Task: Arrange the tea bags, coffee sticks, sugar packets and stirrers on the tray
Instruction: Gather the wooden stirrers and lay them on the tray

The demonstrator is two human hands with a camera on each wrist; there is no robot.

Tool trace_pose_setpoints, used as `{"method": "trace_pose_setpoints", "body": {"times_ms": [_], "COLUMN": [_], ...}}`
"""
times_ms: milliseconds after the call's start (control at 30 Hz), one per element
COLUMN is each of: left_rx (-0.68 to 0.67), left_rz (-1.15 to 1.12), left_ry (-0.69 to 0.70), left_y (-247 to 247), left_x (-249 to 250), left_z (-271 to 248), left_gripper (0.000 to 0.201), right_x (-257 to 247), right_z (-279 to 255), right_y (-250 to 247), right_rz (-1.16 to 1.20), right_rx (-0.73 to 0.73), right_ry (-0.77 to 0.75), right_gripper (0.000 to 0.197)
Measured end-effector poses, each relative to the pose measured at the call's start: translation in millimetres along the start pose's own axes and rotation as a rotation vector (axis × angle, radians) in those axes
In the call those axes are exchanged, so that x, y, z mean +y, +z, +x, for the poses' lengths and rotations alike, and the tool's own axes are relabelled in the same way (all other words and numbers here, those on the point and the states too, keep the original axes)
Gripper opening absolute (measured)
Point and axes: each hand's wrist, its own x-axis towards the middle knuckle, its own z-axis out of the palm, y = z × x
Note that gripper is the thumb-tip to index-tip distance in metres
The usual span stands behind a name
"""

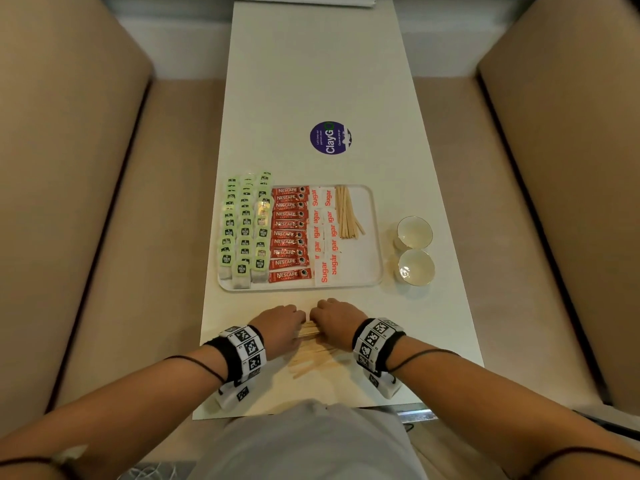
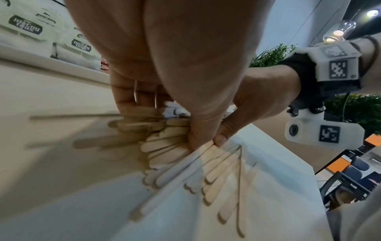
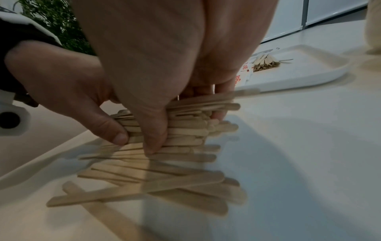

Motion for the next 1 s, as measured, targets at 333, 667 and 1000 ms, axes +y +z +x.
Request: {"method": "trace_pose_setpoints", "body": {"times_ms": [333, 667, 1000], "left_rx": [0.048, 0.043, 0.015], "left_rz": [0.013, -0.002, -0.054], "left_ry": [0.035, 0.05, 0.059], "left_y": [-3, -11, -17], "left_x": [-1, 1, -3], "left_z": [3, 8, 6], "left_gripper": [0.025, 0.028, 0.024], "right_x": [3, 11, 12], "right_z": [1, -3, 0], "right_y": [-10, -11, -12], "right_rz": [-0.066, 0.004, 0.008], "right_rx": [-0.002, 0.024, 0.056], "right_ry": [-0.011, -0.006, -0.02], "right_gripper": [0.025, 0.026, 0.022]}}
